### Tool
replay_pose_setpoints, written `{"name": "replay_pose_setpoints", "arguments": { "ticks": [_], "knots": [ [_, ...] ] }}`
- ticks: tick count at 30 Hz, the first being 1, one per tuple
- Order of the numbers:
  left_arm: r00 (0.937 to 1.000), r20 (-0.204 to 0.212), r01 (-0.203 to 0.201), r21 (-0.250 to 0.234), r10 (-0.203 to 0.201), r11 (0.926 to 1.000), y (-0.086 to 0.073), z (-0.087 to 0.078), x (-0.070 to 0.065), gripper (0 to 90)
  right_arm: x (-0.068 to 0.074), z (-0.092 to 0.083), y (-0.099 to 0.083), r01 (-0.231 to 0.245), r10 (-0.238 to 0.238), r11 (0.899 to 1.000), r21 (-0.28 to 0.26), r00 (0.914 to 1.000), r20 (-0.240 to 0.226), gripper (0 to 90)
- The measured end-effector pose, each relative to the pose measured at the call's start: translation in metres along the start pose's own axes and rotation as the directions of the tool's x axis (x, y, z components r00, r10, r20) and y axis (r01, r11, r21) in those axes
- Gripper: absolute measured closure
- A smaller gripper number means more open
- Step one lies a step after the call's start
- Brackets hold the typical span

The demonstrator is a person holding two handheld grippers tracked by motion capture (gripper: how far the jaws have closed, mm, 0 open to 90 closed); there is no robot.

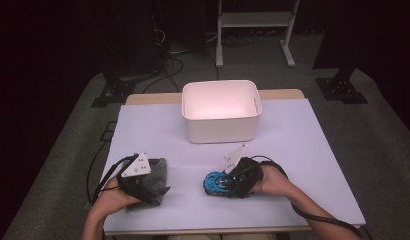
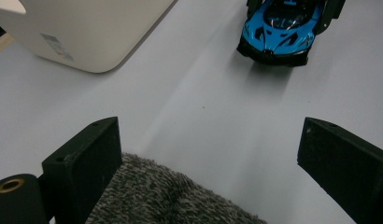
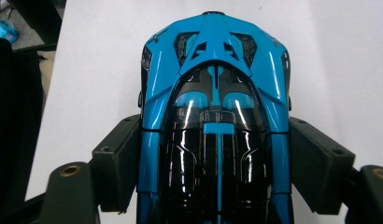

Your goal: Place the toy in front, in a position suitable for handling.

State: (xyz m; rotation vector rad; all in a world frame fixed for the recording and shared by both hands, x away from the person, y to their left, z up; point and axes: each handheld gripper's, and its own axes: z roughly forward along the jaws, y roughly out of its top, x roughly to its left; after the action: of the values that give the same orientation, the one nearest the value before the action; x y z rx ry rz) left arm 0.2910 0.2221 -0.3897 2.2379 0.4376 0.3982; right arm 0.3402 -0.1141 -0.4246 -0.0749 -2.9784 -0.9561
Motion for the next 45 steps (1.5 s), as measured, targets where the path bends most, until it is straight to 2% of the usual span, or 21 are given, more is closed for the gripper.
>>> {"name": "replay_pose_setpoints", "arguments": {
  "ticks": [4, 11, 15, 17, 21, 27, 33, 39, 45],
  "knots": [
    [1.0, 0.001, -0.001, 0.002, 0.001, 1.0, 0.0, 0.0, 0.0, 5.6, 0.0, 0.01, -0.003, 0.002, -0.002, 1.0, 0.01, 0.9998, -0.021, 25.1],
    [1.0, 0.003, -0.001, 0.007, 0.001, 1.0, -0.002, 0.0, 0.001, 5.6, 0.005, 0.019, -0.005, 0.034, -0.034, 0.999, 0.023, 0.9994, 0.005, 24.9],
    [1.0, 0.006, 0.001, 0.007, -0.001, 1.0, -0.002, 0.0, 0.001, 5.6, 0.002, 0.019, -0.009, 0.01, -0.01, 1.0, -0.002, 0.9999, -0.014, 23.8],
    [0.9999, 0.009, 0.004, 0.011, -0.005, 0.9999, -0.002, 0.001, 0.001, 5.6, 0.0, 0.019, -0.01, -0.022, 0.021, 0.999, -0.024, 0.9991, -0.037, 21.7],
    [0.9999, 0.011, 0.009, 0.01, -0.009, 0.9999, -0.003, 0.002, 0.001, 5.6, -0.001, 0.017, -0.012, -0.045, 0.043, 0.998, -0.039, 0.9978, -0.05, 18.5],
    [0.9998, 0.013, 0.016, 0.011, -0.016, 0.9998, -0.005, 0.002, 0.003, 5.6, 0.001, 0.01, -0.017, -0.056, 0.054, 0.997, -0.049, 0.9975, -0.045, 17.7],
    [0.9997, 0.021, 0.01, 0.026, -0.011, 0.9996, -0.004, 0.006, 0.005, 5.6, 0.003, -0.002, -0.031, -0.096, 0.092, 0.99, -0.103, 0.995, -0.04, 16.7],
    [0.9998, 0.018, 0.009, 0.037, -0.01, 0.9993, -0.004, 0.007, 0.013, 6.0, 0.003, -0.013, -0.044, -0.126, 0.122, 0.981, -0.145, 0.9919, -0.036, 16.6],
    [0.9998, 0.014, 0.016, 0.078, -0.017, 0.9969, -0.01, 0.005, 0.027, 6.1, 0.005, -0.019, -0.046, -0.124, 0.123, 0.982, -0.141, 0.9923, -0.018, 16.4]
  ]
}}
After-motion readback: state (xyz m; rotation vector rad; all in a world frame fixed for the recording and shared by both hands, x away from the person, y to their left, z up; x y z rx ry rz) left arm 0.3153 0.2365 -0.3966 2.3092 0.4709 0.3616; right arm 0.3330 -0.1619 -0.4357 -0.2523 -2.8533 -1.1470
